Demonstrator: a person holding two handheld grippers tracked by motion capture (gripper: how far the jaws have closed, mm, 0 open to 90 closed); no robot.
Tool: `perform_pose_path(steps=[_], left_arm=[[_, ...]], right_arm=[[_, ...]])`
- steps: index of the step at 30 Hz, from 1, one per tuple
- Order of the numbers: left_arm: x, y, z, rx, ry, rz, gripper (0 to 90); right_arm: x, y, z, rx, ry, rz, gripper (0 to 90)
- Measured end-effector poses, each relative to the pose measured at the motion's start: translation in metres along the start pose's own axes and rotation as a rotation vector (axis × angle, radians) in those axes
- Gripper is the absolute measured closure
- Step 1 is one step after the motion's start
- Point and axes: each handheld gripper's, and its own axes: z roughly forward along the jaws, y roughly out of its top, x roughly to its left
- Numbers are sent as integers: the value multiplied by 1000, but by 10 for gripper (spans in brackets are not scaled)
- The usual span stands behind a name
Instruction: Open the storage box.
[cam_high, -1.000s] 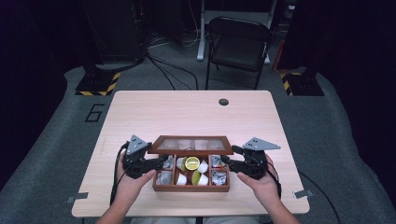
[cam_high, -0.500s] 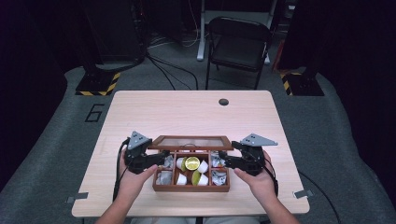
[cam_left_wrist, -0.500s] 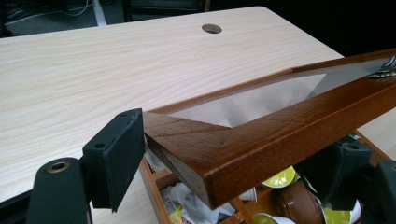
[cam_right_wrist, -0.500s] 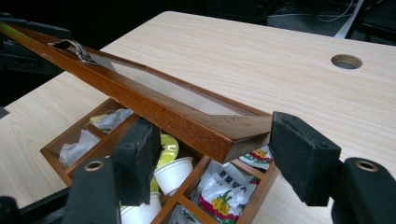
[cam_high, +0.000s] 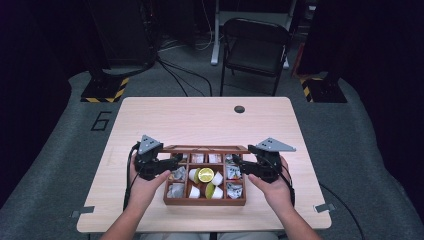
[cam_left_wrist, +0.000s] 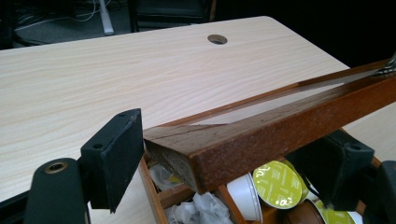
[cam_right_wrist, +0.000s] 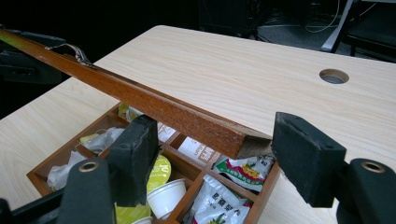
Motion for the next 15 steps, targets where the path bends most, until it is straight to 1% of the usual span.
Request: perform_pose_path(steps=[2, 4, 6, 8, 9, 11, 12, 15], left_arm=[[0, 1, 1, 2, -1, -5, 193], [1, 2, 1, 0, 0, -2, 193], [0, 3, 2, -7, 0, -17, 193], [1, 4, 3, -3, -1, -13, 193], [2, 5, 3, 2, 0, -4, 193], [3, 7, 4, 2, 0, -9, 193], [2, 8, 5, -7, 0, -27, 193], [4, 11, 6, -2, -1, -26, 192]], right_arm=[[-1, 2, 2, -1, -6, 2, 316], [-1, 2, 2, -2, -4, 4, 317], [-2, 4, 4, -3, -6, 0, 317], [-3, 4, 4, -2, -7, -3, 317], [-3, 6, 5, -2, -8, -3, 317], [-3, 8, 6, -1, -12, -6, 317], [-3, 9, 6, -2, -14, -7, 317], [-3, 13, 7, -5, -22, -15, 317]])
